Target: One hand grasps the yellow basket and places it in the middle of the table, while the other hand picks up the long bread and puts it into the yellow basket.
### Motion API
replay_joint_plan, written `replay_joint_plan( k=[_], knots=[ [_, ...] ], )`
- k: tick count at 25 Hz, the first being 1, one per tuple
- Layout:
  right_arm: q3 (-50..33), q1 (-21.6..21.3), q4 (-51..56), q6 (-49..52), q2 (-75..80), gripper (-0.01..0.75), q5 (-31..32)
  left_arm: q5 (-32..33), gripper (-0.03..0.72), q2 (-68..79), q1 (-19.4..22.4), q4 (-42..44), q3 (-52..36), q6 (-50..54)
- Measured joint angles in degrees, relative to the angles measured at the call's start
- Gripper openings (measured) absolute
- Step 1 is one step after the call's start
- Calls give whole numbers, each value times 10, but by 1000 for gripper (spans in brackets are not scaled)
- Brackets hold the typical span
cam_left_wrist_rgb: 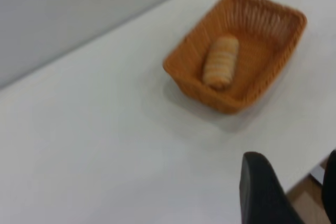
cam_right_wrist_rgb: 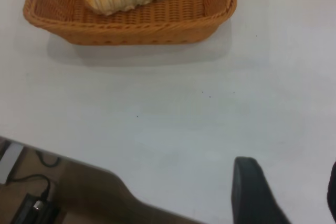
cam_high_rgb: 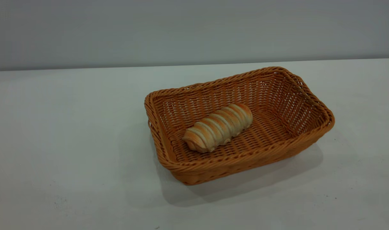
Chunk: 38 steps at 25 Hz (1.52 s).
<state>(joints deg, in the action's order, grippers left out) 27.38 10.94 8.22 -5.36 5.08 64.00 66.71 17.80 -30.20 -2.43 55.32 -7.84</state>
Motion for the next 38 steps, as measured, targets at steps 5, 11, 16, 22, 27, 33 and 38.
replay_joint_plan(
  k=[5,11,16,22,27,33,38],
  knots=[
    [-1,0,1,0,0,330,0,0,355,-83,-1,-4,-101,0],
    [-1,0,1,0,0,330,0,-3,355,-146,-1,-7,-193,0],
    [-1,0,1,0,0,330,0,-4,355,-177,-1,-7,-237,1],
    [-3,0,1,0,0,330,0,-9,355,-189,-1,-7,-271,0],
    [-3,0,1,-1,0,330,1,-12,355,-190,-1,-3,-273,0],
    [-3,0,1,-1,0,330,1,-12,355,-190,-1,-2,-273,0],
    [-3,0,1,-1,0,330,1,-13,355,-190,-1,-2,-273,0]
  ],
)
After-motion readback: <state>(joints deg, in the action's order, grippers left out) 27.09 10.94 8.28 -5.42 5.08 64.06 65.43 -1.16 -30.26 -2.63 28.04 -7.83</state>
